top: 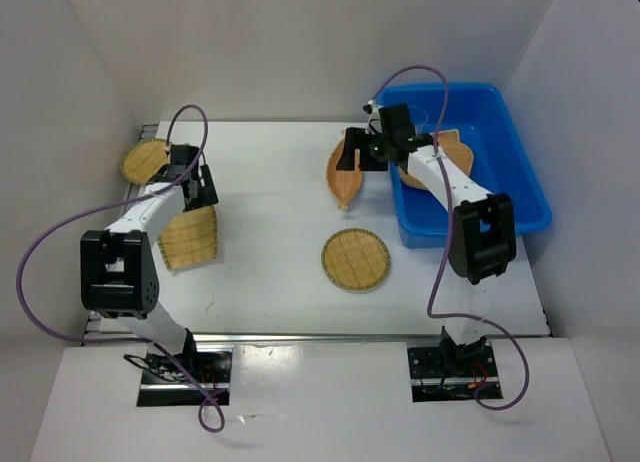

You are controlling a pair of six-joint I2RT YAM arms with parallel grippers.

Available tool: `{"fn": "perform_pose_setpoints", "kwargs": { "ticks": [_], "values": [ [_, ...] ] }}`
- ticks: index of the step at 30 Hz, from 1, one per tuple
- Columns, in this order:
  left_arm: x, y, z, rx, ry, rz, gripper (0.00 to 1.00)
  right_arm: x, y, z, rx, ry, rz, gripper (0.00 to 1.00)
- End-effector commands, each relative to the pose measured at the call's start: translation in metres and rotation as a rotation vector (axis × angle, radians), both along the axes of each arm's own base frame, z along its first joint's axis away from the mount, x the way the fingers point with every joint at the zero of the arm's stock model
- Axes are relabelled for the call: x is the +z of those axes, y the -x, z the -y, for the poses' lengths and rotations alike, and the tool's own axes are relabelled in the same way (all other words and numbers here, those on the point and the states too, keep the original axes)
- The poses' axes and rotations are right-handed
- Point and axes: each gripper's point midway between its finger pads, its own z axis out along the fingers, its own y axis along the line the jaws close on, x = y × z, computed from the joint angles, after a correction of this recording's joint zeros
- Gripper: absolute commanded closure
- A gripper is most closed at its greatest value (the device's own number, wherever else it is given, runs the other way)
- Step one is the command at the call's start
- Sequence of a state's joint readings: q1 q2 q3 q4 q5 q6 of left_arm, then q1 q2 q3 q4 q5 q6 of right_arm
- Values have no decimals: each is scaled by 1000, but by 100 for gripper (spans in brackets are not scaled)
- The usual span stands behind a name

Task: Place the mixed dishes into the plastic bin

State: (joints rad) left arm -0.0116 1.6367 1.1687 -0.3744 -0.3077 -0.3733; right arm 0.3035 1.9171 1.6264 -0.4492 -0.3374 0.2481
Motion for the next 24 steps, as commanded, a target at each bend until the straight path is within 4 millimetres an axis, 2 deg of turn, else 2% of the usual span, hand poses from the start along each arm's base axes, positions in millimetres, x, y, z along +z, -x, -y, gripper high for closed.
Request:
{"fn": "perform_pose_setpoints", "kwargs": {
  "ticks": [1,2,4,5,6,7,8,9,10,11,12,13,14,15,17,18,20,21,22,23,24],
  "values": [
    [3,19,-21,36,-105,-52,9,41,-1,-11,54,-57,116,20],
    [7,19,-21,44,-99,-38,9,42,2,-14,74,-73,111,20],
    [18,24,-25,64,-72,7,9,28,3,-28,149,-114,61,20],
    [24,24,-24,86,-55,40,9,25,14,-46,229,-163,19,21],
    [40,25,-27,103,-38,89,9,17,19,-56,264,-179,-15,21],
    [48,27,-35,136,-44,114,9,0,20,-68,297,-189,-55,23],
    [55,29,-39,152,-61,131,9,-8,28,-79,343,-203,-84,23],
    [58,39,-59,236,-125,126,9,-16,40,-99,392,-209,-107,24],
    [64,44,-70,280,-165,134,11,-20,43,-110,418,-214,-116,24],
    [62,54,-84,330,-209,108,12,-38,48,-118,431,-204,-158,25],
    [59,61,-96,372,-250,83,14,-44,61,-133,473,-206,-180,27],
    [59,71,-109,425,-301,67,18,-46,64,-141,488,-205,-181,27],
    [55,78,-122,472,-306,44,27,-46,67,-148,503,-204,-179,32],
    [46,85,-127,486,-309,11,35,-53,71,-152,512,-200,-192,36],
    [43,92,-138,542,-295,11,50,-54,80,-159,530,-196,-203,41],
    [39,99,-149,577,-297,-5,67,-54,80,-159,530,-196,-203,49],
    [34,101,-155,590,-275,-19,79,-57,84,-158,536,-200,-220,53],
    [26,103,-162,605,-259,-35,85,-51,85,-157,537,-203,-210,53],
    [21,101,-164,606,-240,-37,93,-55,86,-157,537,-202,-212,53],
    [14,100,-163,604,-205,-43,97,-47,86,-157,539,-206,-198,53],
    [1,99,-165,605,-191,-71,100,-50,87,-156,539,-205,-199,53]
  ]
}}
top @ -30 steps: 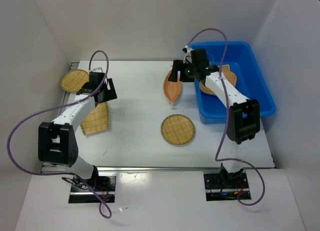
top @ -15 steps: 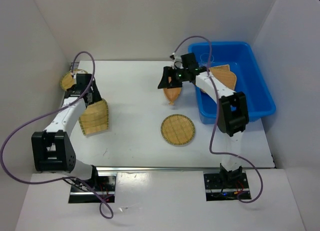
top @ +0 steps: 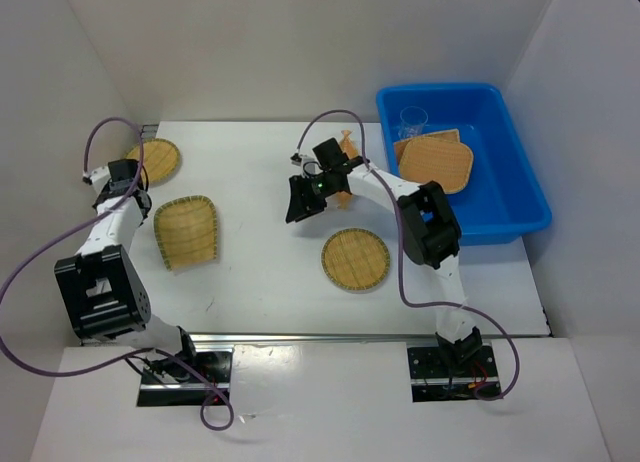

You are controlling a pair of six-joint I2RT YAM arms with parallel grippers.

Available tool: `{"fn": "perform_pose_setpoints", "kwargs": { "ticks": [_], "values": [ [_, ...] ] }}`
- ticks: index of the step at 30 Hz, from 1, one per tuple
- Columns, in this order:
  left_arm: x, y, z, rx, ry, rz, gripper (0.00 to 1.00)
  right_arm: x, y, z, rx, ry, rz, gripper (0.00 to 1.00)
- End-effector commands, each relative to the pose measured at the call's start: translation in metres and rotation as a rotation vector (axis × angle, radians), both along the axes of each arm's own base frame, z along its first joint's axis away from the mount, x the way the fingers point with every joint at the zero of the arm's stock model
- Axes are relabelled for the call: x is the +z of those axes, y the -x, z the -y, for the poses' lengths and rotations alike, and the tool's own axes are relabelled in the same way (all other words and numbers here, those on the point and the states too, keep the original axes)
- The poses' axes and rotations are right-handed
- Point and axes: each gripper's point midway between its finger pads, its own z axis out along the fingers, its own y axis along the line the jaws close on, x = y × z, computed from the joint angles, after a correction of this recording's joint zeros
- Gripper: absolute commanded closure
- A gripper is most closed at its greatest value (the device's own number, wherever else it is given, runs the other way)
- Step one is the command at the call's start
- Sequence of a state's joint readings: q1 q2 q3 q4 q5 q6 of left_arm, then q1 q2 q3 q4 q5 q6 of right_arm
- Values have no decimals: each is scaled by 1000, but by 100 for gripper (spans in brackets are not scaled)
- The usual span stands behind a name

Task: Place the mixed dishes into the plastic bin

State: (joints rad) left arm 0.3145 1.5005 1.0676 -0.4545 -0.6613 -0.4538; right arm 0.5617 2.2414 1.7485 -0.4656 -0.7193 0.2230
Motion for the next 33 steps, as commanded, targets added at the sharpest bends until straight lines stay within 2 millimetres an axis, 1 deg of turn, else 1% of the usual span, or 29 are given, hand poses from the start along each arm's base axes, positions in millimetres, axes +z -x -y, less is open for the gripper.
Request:
{"fn": "perform_pose_setpoints", "kwargs": {
  "ticks": [1,2,3,4,5,6,7,8,10,13,14,16,17,18,19,20,21,22,23,24,25,26,27,28,29,31,32,33],
  "values": [
    [-28,-2,-3,24,71,-19,100,44,-11,3,-2,-70,92,53],
    [-36,0,-5,29,88,-33,100,52,-11,3,-2,-78,105,53],
    [-49,-4,-2,15,119,-50,100,53,-12,2,-2,-83,114,53],
    [-54,-7,0,14,138,-44,100,56,-10,3,-2,-86,118,53],
    [-65,-7,4,6,164,-65,100,62,-11,4,-9,-85,133,53],
    [-68,-16,8,-6,199,-35,100,57,-11,6,-15,-72,128,53],
    [-72,-18,12,-6,226,-27,100,62,-11,6,-15,-78,137,53],
    [-77,-19,15,-2,246,-26,100,63,-8,7,-15,-77,136,53],
    [-80,-26,20,-4,277,14,100,62,-10,8,-16,-69,149,52],
    [-76,-35,26,-24,304,73,100,63,-8,9,-16,-69,149,52],
    [-79,-34,29,-24,323,74,100,63,-8,9,-16,-69,149,52],
    [-85,-38,33,-30,351,80,100,64,-7,9,-9,-76,145,52],
    [-93,-39,39,-34,385,75,100,67,-9,8,-9,-81,153,52],
    [-93,-40,41,-41,396,79,100,68,-7,7,-1,-90,147,52],
    [-99,-40,44,-36,413,83,100,69,-5,6,5,-96,144,52],
    [-102,-41,48,-39,435,94,100,76,-7,6,6,-107,162,52],
    [-101,-45,49,-47,439,109,100,72,-5,7,5,-102,153,52],
    [-105,-42,52,-51,454,100,100,76,-4,7,6,-109,165,50],
    [-104,-46,53,-51,463,120,100,82,-1,6,15,-129,156,48],
    [-109,-47,60,-55,499,128,100,81,1,5,24,-141,154,45],
    [-108,-50,63,-70,517,141,100,85,1,3,36,-159,161,39],
    [-108,-52,68,-68,543,155,100,83,5,3,37,-163,138,36],
    [-109,-58,76,-75,595,180,100,81,5,1,38,-170,125,34],
    [-107,-63,80,-80,616,206,100,81,5,1,38,-170,125,34],
    [-110,-64,89,-88,644,211,100,69,4,1,37,-158,103,32],
    [-108,-71,103,-110,665,222,100,70,3,-4,53,-179,103,32],
    [-104,-79,117,-154,666,220,100,61,0,-5,53,-172,89,32],
    [-104,-83,125,-175,668,213,100,59,0,-7,59,-178,84,32]
  ]
}}
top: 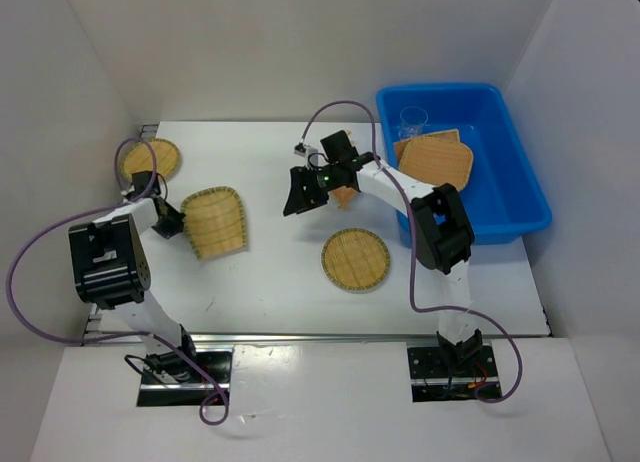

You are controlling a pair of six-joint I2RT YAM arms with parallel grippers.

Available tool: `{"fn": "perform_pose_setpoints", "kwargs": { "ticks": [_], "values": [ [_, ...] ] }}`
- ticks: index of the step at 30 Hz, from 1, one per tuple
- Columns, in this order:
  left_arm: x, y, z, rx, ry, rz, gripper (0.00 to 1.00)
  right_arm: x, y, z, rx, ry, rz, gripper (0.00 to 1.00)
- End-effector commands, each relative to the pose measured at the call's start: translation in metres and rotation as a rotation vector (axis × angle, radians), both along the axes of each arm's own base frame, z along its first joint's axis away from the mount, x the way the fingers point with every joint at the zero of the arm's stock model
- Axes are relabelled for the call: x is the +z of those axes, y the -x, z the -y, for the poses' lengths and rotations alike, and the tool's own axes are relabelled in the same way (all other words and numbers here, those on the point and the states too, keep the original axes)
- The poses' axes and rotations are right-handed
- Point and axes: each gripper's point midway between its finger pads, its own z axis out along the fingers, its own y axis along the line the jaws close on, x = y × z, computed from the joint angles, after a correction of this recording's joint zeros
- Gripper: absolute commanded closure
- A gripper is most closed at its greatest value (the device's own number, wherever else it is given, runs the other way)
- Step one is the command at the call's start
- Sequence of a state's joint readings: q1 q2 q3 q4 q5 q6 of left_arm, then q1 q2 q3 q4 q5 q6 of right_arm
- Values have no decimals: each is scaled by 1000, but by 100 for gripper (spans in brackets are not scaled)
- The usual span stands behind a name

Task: Place the mixed dishes into the plastic bin

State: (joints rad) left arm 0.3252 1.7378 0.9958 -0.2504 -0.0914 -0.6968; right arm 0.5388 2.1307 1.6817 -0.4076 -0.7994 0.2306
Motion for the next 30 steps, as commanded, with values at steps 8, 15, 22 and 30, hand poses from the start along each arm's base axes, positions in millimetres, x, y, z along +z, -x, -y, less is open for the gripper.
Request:
{"fn": "perform_pose_setpoints", "kwargs": {
  "ticks": [8,15,22,30],
  "values": [
    [-10,-41,113,-231,130,46,100,-8,-31,-30,52,-80,23,32],
    [-11,-38,106,-249,81,36,100,-38,-62,-29,-63,23,43,33],
    [-7,-31,106,-278,64,35,100,-41,-91,-37,-142,35,84,34],
    [-3,-18,107,-319,53,29,100,-59,-101,-67,-95,-65,-48,36]
  ]
}}
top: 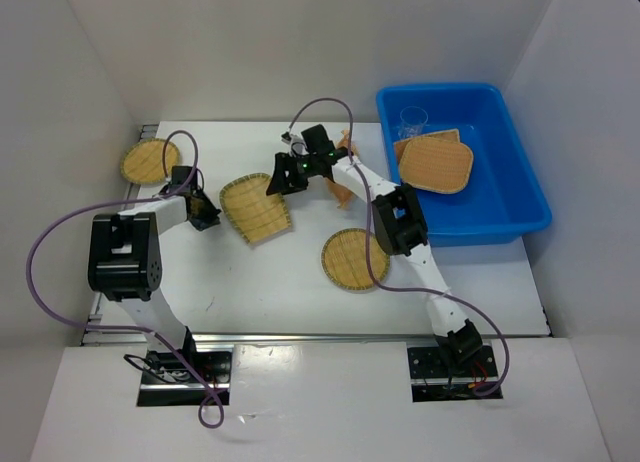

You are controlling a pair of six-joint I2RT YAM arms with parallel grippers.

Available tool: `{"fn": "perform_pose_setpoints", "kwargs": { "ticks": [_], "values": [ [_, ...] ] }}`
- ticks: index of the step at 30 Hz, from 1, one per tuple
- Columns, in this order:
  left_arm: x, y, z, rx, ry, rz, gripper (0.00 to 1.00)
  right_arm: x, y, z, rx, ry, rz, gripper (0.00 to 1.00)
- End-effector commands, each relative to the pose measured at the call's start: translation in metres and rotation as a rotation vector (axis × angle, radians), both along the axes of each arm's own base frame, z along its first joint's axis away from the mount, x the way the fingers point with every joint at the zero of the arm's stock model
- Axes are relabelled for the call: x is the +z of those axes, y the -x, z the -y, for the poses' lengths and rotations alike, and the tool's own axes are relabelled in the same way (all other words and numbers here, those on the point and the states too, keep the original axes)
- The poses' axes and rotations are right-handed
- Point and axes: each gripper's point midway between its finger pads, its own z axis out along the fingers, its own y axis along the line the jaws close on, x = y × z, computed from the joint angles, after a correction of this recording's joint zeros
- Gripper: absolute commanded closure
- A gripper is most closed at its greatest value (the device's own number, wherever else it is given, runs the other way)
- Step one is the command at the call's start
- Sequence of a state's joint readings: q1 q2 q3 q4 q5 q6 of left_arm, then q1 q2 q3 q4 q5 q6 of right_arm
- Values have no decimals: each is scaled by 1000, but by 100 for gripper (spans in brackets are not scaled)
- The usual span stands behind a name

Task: Place the mixed dishes into the plastic bin

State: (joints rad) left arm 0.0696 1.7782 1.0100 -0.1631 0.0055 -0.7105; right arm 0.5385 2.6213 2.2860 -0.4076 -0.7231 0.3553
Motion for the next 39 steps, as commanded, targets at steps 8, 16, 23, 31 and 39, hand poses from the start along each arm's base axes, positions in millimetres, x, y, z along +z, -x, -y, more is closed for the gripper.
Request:
{"fn": "perform_pose_setpoints", "kwargs": {
  "ticks": [8,16,23,31,39],
  "values": [
    [3,20,-8,-45,-60,-25,100,-23,-1,-24,40,-89,-158,50],
    [1,19,-10,-38,-70,-27,84,2,-4,-17,23,-86,-147,99],
    [21,13,-14,-25,-91,2,0,118,-39,24,-98,-81,88,99],
    [56,8,-22,-8,-135,92,0,266,-94,194,-498,-72,317,99],
    [61,8,-12,-47,-98,116,0,286,-78,429,-1036,199,359,99]
  ]
}}
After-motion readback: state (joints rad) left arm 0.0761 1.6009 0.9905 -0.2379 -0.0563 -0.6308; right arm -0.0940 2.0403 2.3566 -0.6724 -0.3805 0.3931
